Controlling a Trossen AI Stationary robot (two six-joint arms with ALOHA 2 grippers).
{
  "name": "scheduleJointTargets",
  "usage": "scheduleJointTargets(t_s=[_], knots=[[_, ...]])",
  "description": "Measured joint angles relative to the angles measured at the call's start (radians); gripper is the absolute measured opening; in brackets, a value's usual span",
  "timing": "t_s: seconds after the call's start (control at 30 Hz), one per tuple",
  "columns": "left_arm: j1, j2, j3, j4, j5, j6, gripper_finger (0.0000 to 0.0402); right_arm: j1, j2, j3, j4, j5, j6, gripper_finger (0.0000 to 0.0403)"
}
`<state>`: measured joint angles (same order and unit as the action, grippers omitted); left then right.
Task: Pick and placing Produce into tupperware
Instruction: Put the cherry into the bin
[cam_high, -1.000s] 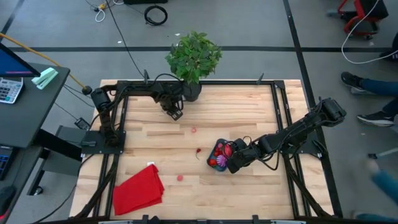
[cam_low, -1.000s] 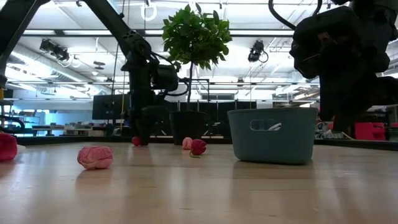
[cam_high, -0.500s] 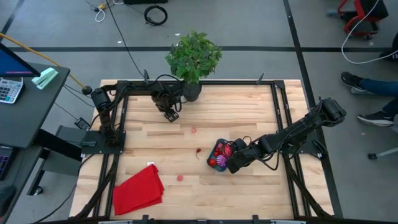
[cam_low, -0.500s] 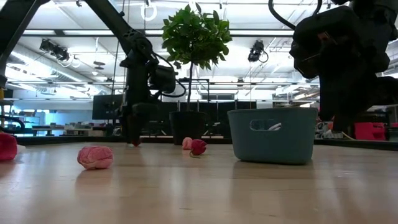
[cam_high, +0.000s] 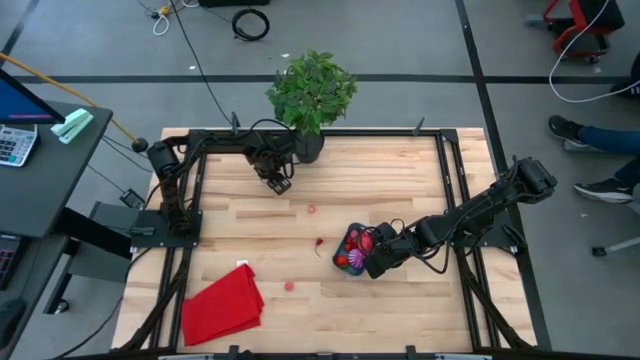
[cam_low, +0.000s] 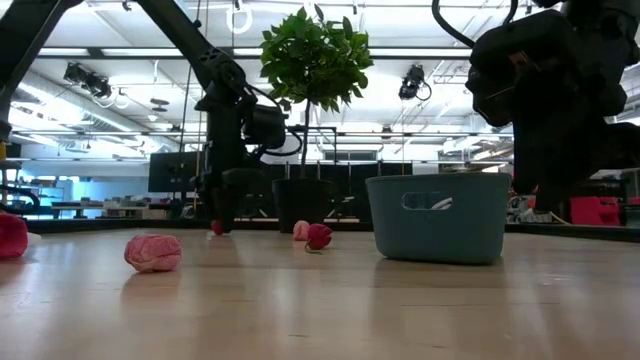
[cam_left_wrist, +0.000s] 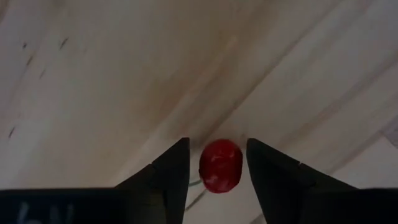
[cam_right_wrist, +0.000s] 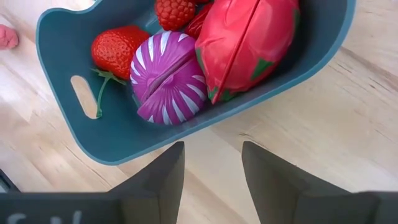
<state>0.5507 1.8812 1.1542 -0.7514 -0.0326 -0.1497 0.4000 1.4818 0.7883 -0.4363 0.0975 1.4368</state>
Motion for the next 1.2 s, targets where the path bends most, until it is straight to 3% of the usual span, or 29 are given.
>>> scheduleJointTargets(t_s=[0.4,0.63,0.8,1.0,1.2], knots=[[0.0,0.001,0.0,-0.008,0.0,-0.004,0.0148,0.0,0.0,0.0,0.0,0.028,0.004,0.017],[-0.021,0.001,0.0,-0.008,0.002,-0.03,0.009,0.0,0.0,0.0,0.0,0.08,0.081,0.0169],[-0.072,0.001,0.0,-0.003,0.074,-0.034,0.0061,0.002,0.0,0.0,0.008,0.077,0.132,0.017],[-0.156,-0.003,0.0,0.02,0.184,-0.102,0.007,0.002,0.0,0.0,0.051,0.076,0.135,0.017],[-0.256,-0.08,0.006,0.028,0.197,-0.213,0.0059,0.002,0.0,0.0,0.052,0.076,0.134,0.017]])
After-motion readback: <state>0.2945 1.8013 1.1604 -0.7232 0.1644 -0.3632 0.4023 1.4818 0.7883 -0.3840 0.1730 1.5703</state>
